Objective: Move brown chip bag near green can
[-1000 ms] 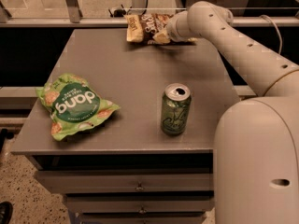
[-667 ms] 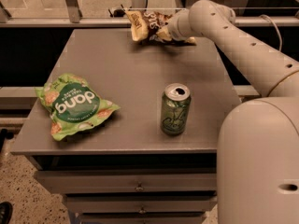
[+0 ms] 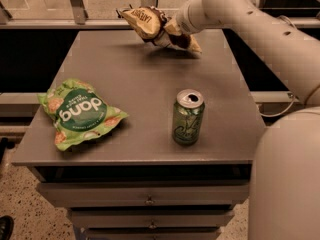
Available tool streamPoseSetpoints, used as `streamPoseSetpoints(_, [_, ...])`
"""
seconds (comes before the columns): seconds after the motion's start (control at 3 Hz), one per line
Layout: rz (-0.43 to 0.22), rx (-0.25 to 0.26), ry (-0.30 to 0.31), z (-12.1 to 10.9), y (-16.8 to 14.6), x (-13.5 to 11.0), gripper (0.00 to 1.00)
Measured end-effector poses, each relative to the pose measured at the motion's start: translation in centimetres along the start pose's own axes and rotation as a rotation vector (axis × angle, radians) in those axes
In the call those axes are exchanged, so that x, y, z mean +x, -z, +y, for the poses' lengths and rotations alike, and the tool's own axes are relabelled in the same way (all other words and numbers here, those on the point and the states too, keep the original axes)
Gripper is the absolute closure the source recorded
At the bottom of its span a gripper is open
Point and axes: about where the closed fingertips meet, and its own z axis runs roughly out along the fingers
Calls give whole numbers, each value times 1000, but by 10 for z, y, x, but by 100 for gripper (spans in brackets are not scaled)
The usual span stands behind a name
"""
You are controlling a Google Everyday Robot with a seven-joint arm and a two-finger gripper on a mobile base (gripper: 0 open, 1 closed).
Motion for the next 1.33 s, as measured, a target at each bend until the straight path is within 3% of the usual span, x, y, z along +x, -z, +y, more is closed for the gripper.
streamPoseSetpoints(0.33, [43,-28,-14,12,44,-16,100])
streamPoseSetpoints(0.67, [139,-29,-13,22,96,-23,100])
streamPoseSetpoints(1.0, [286,4,-47,26,163,-25,100])
streamPoseSetpoints(1.33, [277,-16,-43,30,153,-23,100])
